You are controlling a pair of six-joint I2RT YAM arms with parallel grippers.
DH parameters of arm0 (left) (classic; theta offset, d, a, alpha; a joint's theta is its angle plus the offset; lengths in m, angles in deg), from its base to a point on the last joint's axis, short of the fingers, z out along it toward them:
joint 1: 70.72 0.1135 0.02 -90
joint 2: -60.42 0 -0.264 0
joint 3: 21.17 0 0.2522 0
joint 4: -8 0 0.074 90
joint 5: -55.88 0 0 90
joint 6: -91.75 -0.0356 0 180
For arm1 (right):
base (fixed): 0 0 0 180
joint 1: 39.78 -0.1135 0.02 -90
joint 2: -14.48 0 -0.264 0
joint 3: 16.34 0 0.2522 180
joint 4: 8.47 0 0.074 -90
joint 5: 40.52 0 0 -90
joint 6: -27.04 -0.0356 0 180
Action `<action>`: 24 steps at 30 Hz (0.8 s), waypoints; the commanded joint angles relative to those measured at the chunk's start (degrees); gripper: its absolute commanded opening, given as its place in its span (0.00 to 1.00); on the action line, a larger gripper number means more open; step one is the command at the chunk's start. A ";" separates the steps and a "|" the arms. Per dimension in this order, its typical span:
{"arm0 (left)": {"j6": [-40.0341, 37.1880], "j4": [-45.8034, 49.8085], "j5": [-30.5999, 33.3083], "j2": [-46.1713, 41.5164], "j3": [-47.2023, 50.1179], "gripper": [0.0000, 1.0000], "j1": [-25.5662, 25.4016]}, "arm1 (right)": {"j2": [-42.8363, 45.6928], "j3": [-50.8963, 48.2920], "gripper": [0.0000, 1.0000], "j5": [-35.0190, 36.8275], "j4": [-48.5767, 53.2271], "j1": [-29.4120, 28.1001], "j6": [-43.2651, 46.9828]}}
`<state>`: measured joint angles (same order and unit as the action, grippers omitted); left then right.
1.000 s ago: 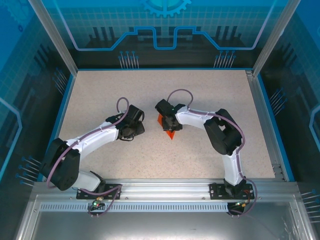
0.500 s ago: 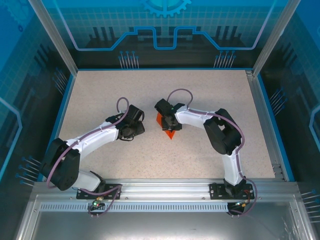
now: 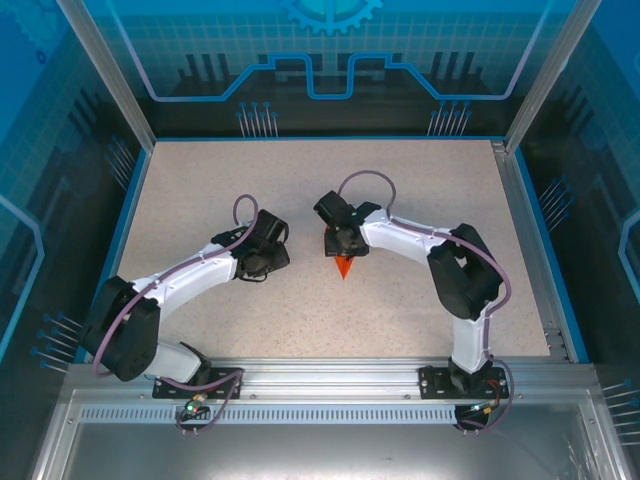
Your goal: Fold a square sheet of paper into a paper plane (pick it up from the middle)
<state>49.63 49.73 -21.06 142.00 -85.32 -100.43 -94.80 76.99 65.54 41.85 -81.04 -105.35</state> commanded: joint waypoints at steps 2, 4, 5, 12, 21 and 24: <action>-1.36 0.50 0.41 -1.49 -0.01 0.49 0.52 | 5.64 -1.56 0.54 1.53 0.79 -0.75 2.03; -1.56 0.46 0.83 -1.90 -0.04 0.50 0.47 | 8.95 -2.68 0.55 3.33 0.35 -0.97 2.86; -1.66 0.42 1.21 -2.10 0.08 0.51 0.50 | 10.73 -3.38 0.55 4.42 0.00 -1.02 3.32; -2.31 0.35 2.84 -3.56 0.24 0.52 1.12 | 23.11 -8.28 0.58 14.97 1.21 -0.77 4.34; -1.74 -0.65 1.74 -3.13 0.38 0.56 1.51 | 22.14 -19.10 0.62 -16.60 -16.60 9.09 5.00; -1.69 -0.32 1.05 -2.33 -0.09 0.56 1.57 | 14.87 -17.46 0.62 -21.79 -18.72 9.88 3.67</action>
<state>48.32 49.62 -19.84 139.11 -85.32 -99.32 -74.93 59.33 55.11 28.41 -71.53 -100.48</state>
